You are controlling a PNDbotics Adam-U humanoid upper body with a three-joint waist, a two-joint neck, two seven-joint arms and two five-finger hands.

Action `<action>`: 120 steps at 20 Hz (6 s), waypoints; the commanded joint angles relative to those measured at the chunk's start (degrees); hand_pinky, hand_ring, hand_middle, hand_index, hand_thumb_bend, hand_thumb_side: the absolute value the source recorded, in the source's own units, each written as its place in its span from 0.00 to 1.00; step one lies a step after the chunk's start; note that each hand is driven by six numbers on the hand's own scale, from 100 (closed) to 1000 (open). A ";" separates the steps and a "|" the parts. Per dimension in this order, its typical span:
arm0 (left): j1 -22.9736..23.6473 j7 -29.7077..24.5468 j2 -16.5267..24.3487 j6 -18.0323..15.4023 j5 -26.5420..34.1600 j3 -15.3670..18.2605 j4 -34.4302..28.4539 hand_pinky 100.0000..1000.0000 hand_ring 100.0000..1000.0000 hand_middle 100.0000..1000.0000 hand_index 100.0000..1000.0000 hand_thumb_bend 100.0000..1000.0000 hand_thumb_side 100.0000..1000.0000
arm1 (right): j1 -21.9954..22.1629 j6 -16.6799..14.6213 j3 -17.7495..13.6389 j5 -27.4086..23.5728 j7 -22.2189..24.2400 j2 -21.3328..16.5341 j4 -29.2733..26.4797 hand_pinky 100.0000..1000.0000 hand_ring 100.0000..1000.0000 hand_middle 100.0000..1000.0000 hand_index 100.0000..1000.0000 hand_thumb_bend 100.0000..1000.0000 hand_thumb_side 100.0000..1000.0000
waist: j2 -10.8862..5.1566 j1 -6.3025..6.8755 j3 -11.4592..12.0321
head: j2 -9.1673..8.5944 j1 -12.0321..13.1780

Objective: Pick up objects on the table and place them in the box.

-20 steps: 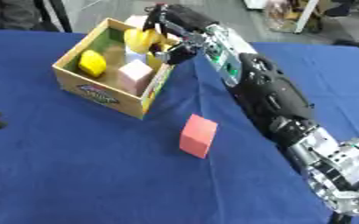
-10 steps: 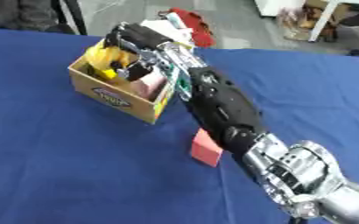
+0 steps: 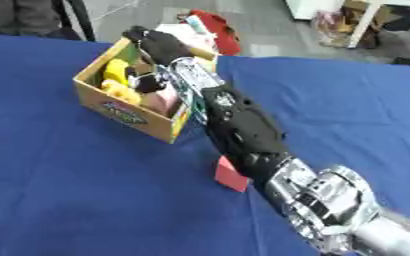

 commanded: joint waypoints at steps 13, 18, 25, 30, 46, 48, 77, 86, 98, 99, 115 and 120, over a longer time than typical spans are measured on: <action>3.03 2.25 1.57 -0.02 -1.14 2.34 -0.38 0.65 0.52 0.52 0.74 0.00 0.68 | 10.35 -25.11 15.80 -49.76 27.10 -21.99 -32.08 0.80 0.79 0.86 0.99 0.00 0.41 | -2.46 0.06 -10.72 | 2.35 5.86; 3.45 2.49 1.85 0.02 -1.34 2.56 -0.23 0.65 0.52 0.52 0.74 0.00 0.68 | 17.75 -26.38 18.23 -59.57 35.90 -29.15 -44.74 0.82 0.86 0.94 1.00 0.00 0.26 | -2.53 0.05 -12.18 | 2.69 6.66; 4.08 2.45 1.98 -0.03 -1.44 2.60 -0.03 0.65 0.52 0.52 0.74 0.00 0.69 | 23.33 -34.84 24.28 -56.95 51.11 -35.67 -54.88 0.90 1.00 1.00 1.00 0.00 0.00 | -3.21 -0.33 -12.68 | 3.54 6.56; 4.46 2.27 1.89 -0.07 -1.41 2.46 0.08 0.65 0.52 0.52 0.74 0.00 0.69 | 23.57 -40.23 26.66 -50.43 53.70 -36.04 -55.90 0.93 1.00 1.00 1.00 0.21 0.00 | -3.70 -0.61 -12.95 | 3.99 6.35; 4.53 2.15 1.71 -0.05 -1.26 2.39 0.02 0.65 0.52 0.52 0.74 0.00 0.69 | 22.25 -54.02 32.92 -28.97 44.26 -29.85 -47.38 0.93 1.00 1.00 1.00 0.30 0.00 | -3.53 -0.78 -11.47 | 3.91 6.17; 4.66 2.23 1.77 -0.01 -1.29 2.48 0.06 0.65 0.52 0.52 0.74 0.00 0.69 | 22.80 -54.10 33.12 -28.29 43.31 -30.36 -47.43 0.93 1.00 1.00 1.00 0.29 0.00 | -3.57 -0.81 -11.59 | 4.02 6.27; 4.39 2.17 1.39 -0.01 -1.12 2.52 -0.06 0.65 0.53 0.53 0.74 0.00 0.70 | 24.59 -54.12 34.25 -22.68 42.51 -26.72 -40.49 0.91 1.00 0.99 0.87 0.16 0.00 | -2.90 -0.52 -10.46 | 3.42 6.00; 4.60 2.28 1.25 -0.01 -1.08 2.62 -0.03 0.65 0.53 0.53 0.74 0.00 0.70 | 24.35 -52.99 30.55 -29.15 38.10 -27.53 -39.47 0.88 0.97 0.88 0.58 0.00 0.00 | -3.10 -0.53 -10.74 | 3.39 6.51; 4.28 2.00 1.16 -0.07 -0.92 2.28 -0.08 0.65 0.53 0.53 0.74 0.00 0.69 | 9.55 -40.60 21.97 -46.43 45.60 -22.08 -35.80 0.86 0.95 0.89 0.60 0.00 0.00 | -3.39 -0.28 -9.50 | 2.74 6.82; 4.10 1.92 1.15 -0.07 -0.88 2.19 -0.10 0.65 0.53 0.53 0.74 0.00 0.69 | 8.21 -40.20 20.94 -45.29 45.11 -20.49 -33.95 0.86 0.95 0.89 0.61 0.00 0.00 | -3.32 -0.25 -9.10 | 2.59 6.68; 1.74 0.29 0.97 -0.10 -0.30 0.66 -0.22 0.65 0.53 0.53 0.74 0.00 0.69 | 0.94 -35.59 5.88 2.72 15.38 -2.22 -6.64 0.84 0.95 0.95 0.98 0.16 0.00 | -1.75 -0.35 -2.72 | 0.59 3.39; 2.02 0.33 0.82 -0.10 -0.34 0.75 -0.15 0.65 0.52 0.53 0.74 0.00 0.69 | 0.99 -32.82 5.17 11.30 9.03 -3.04 -5.46 0.85 0.97 0.98 1.00 0.18 0.22 | -2.17 -0.26 -3.35 | 0.83 3.55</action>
